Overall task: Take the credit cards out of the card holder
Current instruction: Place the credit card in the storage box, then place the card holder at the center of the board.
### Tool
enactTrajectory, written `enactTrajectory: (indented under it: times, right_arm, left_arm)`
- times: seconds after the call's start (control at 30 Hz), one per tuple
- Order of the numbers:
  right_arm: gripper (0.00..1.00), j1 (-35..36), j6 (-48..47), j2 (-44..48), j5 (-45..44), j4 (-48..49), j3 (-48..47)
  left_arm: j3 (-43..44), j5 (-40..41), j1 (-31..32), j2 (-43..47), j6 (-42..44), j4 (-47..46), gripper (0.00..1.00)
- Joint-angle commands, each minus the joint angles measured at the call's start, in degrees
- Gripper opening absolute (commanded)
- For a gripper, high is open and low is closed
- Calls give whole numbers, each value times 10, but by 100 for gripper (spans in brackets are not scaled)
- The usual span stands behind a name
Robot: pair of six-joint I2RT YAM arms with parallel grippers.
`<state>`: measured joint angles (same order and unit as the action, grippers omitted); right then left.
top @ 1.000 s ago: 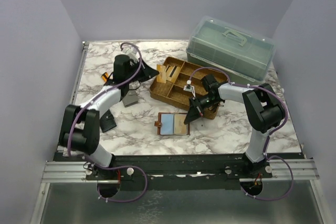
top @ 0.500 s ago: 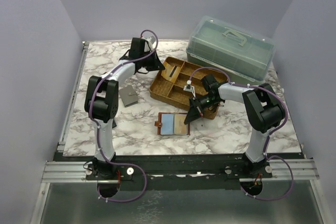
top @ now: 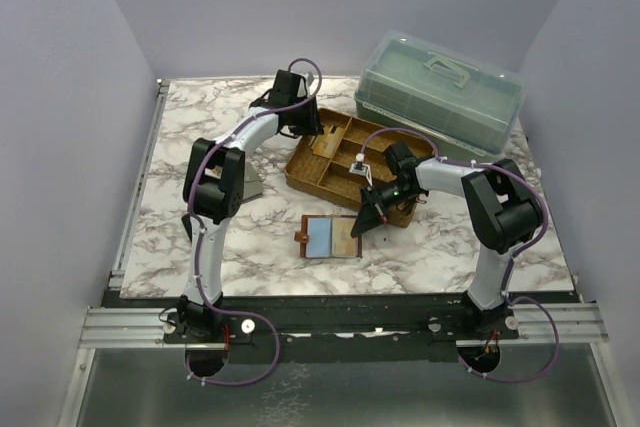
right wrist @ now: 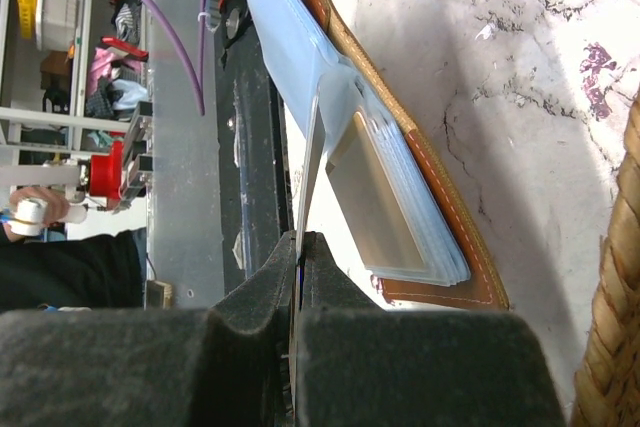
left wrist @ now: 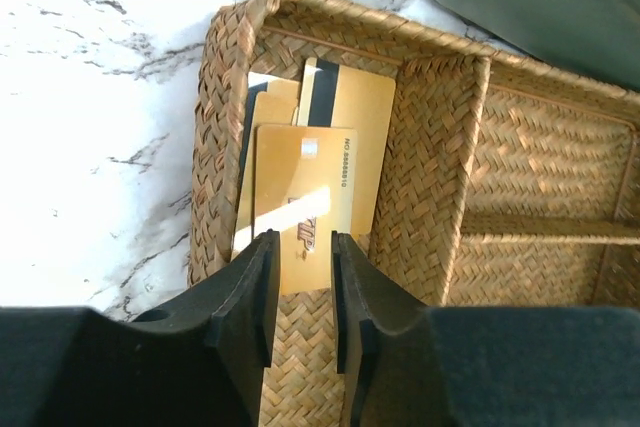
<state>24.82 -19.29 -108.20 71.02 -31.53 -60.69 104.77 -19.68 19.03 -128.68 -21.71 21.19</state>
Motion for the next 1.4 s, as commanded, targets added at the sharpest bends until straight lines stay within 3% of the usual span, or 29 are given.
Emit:
enactTrajectory:
  times: [0.0,0.1,0.23,0.4,0.5,0.77,1.0,1.37]
  right_arm:
    - [0,6,-13,-6,-8,-13,-12]
    - [0,6,-15,-4,-12,-13,-12]
    - [0,6,-15,0,-17,-13,-13]
    - [0,7,-15,-1,-22,-11,-13]
    - [0,7,-14,1,-24,-10,-12]
    - [0,8,-13,5,-26,-8,-11]
    - [0,10,-10,11,-28,-3,-7]
    - [0,10,-11,9,-20,-7,-12]
  left_arm:
    - [20,121,21,54,25,17,34]
    - [-4,183,25,115,37,0,36]
    - [-113,211,24,231,42,-71,42]
    - [-317,158,13,396,-40,-181,79]
    - [-445,54,-18,480,-133,-261,90]
    - [-684,-52,-18,697,-242,-329,87]
    - [-798,17,107,834,-294,-330,87]
    - [-816,156,251,820,-276,-317,87]
